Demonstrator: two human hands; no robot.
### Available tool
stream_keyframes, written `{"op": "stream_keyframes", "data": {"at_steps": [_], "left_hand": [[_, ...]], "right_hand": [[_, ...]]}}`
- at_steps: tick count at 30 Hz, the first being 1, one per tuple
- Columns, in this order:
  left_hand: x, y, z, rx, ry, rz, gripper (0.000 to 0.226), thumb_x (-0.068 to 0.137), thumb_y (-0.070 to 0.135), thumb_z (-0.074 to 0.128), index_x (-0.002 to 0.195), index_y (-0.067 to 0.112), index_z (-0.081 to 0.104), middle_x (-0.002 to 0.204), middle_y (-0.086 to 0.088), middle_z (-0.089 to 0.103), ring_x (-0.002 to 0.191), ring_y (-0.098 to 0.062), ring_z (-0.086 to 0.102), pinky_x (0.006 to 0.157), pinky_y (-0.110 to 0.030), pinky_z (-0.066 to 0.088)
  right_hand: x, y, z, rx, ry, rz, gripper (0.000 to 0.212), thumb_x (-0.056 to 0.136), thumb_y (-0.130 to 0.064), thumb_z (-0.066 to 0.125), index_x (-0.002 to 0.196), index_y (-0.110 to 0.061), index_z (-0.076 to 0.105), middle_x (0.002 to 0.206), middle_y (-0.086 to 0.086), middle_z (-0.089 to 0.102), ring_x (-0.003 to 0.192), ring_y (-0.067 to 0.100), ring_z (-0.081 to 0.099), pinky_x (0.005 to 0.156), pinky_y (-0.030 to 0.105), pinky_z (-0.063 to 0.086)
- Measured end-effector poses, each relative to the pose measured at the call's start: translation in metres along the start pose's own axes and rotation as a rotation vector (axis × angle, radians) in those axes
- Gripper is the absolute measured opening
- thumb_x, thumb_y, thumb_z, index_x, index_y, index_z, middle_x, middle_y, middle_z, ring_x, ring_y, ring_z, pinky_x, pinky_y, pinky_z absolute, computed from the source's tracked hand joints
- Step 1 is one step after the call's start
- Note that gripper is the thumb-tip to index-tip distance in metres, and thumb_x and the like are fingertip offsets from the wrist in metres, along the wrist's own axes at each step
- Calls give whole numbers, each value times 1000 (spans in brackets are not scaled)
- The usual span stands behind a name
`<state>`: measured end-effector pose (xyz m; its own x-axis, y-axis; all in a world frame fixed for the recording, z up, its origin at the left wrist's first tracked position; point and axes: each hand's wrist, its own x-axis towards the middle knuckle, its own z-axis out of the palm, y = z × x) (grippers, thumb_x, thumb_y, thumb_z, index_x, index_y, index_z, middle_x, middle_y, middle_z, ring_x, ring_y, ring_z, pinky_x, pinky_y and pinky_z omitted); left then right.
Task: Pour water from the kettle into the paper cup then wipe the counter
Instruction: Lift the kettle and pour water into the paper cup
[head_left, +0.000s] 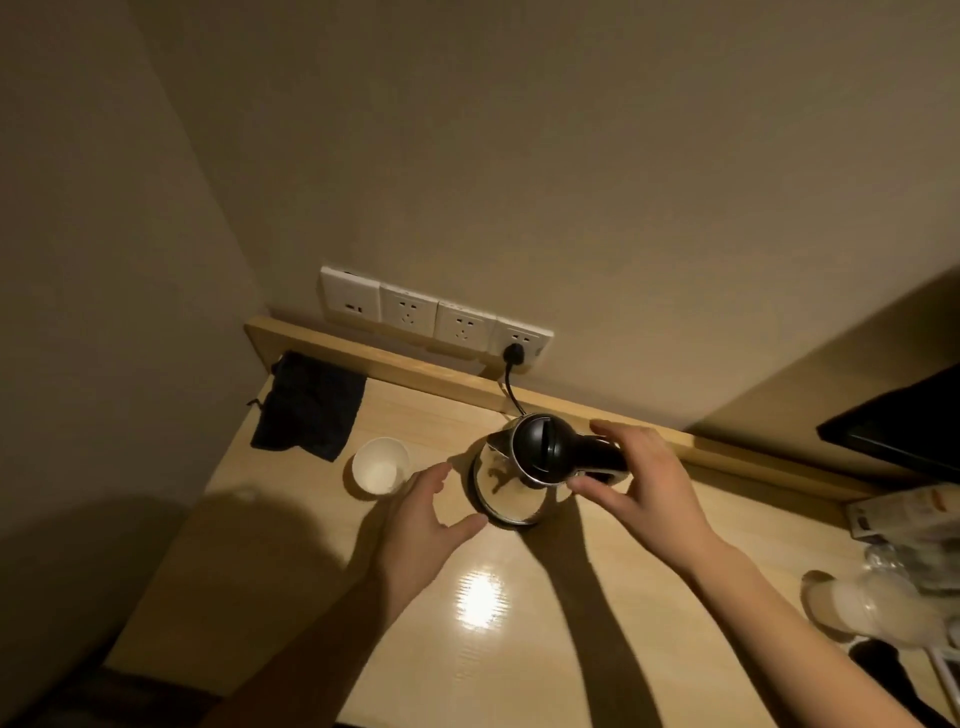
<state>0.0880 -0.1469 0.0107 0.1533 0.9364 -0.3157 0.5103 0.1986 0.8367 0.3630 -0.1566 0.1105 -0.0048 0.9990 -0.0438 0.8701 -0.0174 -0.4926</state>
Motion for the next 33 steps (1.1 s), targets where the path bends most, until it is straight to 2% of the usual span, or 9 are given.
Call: {"op": "stream_keyframes", "data": {"at_steps": [3, 6, 8, 11, 15, 18, 23, 28, 33], "left_hand": [[4, 15, 41, -10, 57, -21, 84, 76, 51, 88, 147, 44, 45, 144, 11, 58, 135, -14, 52, 107, -38, 50], [7, 31, 70, -101, 94, -16, 71, 73, 42, 92, 132, 44, 54, 125, 19, 64, 121, -9, 59, 99, -32, 53], [9, 35, 85, -130, 137, -5, 62, 70, 42, 93, 119, 46, 56, 109, 19, 70, 108, -6, 64, 93, -39, 58], [10, 36, 101, -212, 233, -3, 62, 67, 42, 93, 119, 40, 60, 102, 7, 75, 98, -13, 69, 87, -46, 61], [9, 38, 114, -218, 290, 72, 58, 72, 27, 92, 120, 27, 60, 92, 2, 74, 87, -20, 70, 81, -48, 61], [10, 39, 117, -228, 317, 68, 56, 70, 27, 89, 117, 21, 61, 94, 0, 73, 87, -20, 71, 79, -47, 62], [10, 40, 116, -215, 311, 50, 63, 71, 33, 86, 125, 15, 58, 94, -2, 72, 87, -22, 70, 84, -47, 60], [7, 41, 98, -215, 299, 65, 63, 74, 32, 88, 131, 34, 59, 105, 4, 73, 98, -22, 70, 89, -45, 61], [-3, 47, 75, -339, 298, -13, 70, 79, 29, 91, 124, 67, 52, 113, 14, 73, 114, -6, 66, 101, -34, 58]], "right_hand": [[21, 36, -12, 74, -114, 3, 84, 79, -66, 71, 148, -22, 55, 145, 1, 63, 133, 19, 56, 104, 32, 42], [39, 61, -4, 164, -238, -24, 82, 83, -53, 80, 152, -21, 50, 147, 0, 60, 125, 9, 57, 99, 22, 42], [49, 70, 5, 183, -287, -65, 78, 86, -49, 81, 152, -22, 50, 136, -1, 61, 119, 10, 56, 91, 12, 40], [51, 76, 16, 277, -324, -142, 70, 85, -51, 81, 147, -33, 53, 119, -17, 60, 112, 6, 59, 89, 8, 38], [49, 79, 24, 442, -304, -161, 60, 84, -37, 86, 136, -43, 57, 126, -17, 70, 116, -4, 63, 94, 12, 47], [49, 85, 28, 498, -277, -135, 61, 81, -36, 87, 138, -34, 64, 125, -13, 73, 114, 1, 66, 94, 18, 51], [44, 84, 38, 575, -194, -86, 62, 81, -25, 88, 139, -21, 67, 121, -6, 75, 111, 2, 67, 90, 11, 51], [45, 65, 36, 582, -122, -94, 59, 77, -31, 89, 133, -21, 72, 116, -8, 76, 106, 2, 69, 89, 16, 54], [51, 30, 24, 541, -132, -141, 58, 72, -46, 84, 127, -34, 69, 111, -10, 75, 102, 1, 69, 88, 21, 56]]}}
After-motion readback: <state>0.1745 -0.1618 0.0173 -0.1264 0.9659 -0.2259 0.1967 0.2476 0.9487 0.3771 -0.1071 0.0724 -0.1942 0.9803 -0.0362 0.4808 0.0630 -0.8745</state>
